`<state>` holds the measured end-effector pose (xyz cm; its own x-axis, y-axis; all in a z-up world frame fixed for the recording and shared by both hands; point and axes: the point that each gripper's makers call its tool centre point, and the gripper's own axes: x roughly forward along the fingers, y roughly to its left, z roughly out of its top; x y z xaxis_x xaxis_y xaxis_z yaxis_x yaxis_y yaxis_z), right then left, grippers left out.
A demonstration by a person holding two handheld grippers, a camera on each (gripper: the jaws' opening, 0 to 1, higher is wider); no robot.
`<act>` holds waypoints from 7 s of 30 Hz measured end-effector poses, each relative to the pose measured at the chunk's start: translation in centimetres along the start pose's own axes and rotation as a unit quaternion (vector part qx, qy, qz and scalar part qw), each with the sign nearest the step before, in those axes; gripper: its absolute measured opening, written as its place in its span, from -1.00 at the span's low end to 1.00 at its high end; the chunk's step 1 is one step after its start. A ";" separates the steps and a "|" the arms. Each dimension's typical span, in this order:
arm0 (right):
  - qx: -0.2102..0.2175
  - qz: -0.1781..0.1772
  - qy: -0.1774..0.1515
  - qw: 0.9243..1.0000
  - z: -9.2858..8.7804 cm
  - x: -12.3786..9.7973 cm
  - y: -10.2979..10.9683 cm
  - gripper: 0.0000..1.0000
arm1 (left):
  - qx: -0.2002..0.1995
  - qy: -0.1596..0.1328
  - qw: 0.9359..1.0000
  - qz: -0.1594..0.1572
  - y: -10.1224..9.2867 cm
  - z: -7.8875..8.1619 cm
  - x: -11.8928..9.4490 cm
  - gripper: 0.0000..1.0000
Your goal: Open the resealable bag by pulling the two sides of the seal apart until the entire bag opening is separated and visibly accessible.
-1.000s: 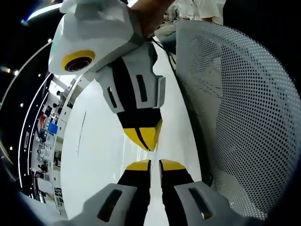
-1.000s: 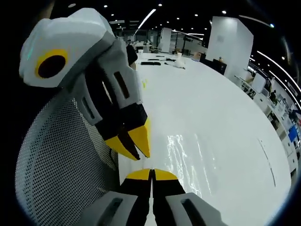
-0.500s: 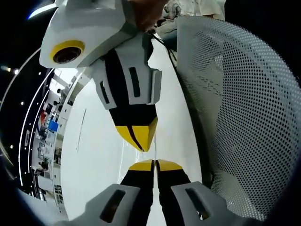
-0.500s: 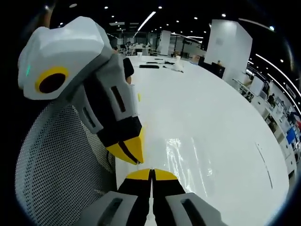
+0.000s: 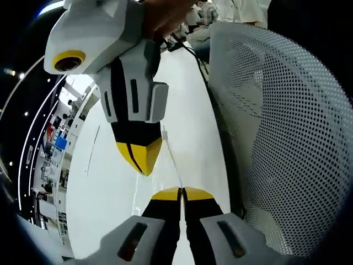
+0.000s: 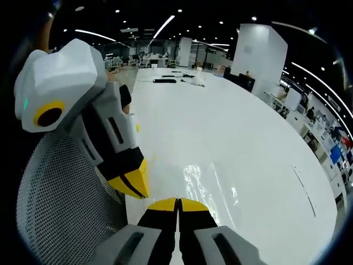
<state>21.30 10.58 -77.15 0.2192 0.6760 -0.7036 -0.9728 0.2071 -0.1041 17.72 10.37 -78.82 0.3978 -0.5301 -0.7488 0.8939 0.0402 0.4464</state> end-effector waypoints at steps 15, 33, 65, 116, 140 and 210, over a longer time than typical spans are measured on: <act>0.047 -0.026 -0.026 0.998 0.7 -0.5 -1.8 -1.00 | -0.052 -0.011 0.999 0.000 -0.3 -0.1 0.0 -1.00; 0.072 -0.044 -0.067 0.994 3.0 -1.6 -3.2 -1.00 | -0.058 -0.007 0.998 0.019 0.9 -0.5 -0.1 -1.00; 0.011 -0.059 -0.068 0.996 5.2 -3.3 -2.6 -1.00 | -0.086 -0.042 0.995 0.011 1.7 0.6 -0.1 -0.99; 0.001 -0.069 -0.005 0.998 0.0 1.0 -8.1 -1.00 | -0.327 -0.049 0.934 0.136 5.4 -6.5 -5.1 -0.12; -0.071 -0.102 0.060 0.990 -2.0 4.2 -14.5 -1.00 | -0.376 -0.071 0.910 0.159 7.8 -8.6 -6.0 0.26; 0.233 -0.160 -0.044 0.958 -9.0 -4.3 -6.5 0.10 | -0.423 -0.088 0.890 0.145 5.1 -8.2 -6.0 0.49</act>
<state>26.05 -0.01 -79.74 0.5259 0.5773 -0.6246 -0.7196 0.6935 0.0351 21.63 20.64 -76.06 0.6657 -0.5141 -0.5409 0.6236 0.7813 0.0249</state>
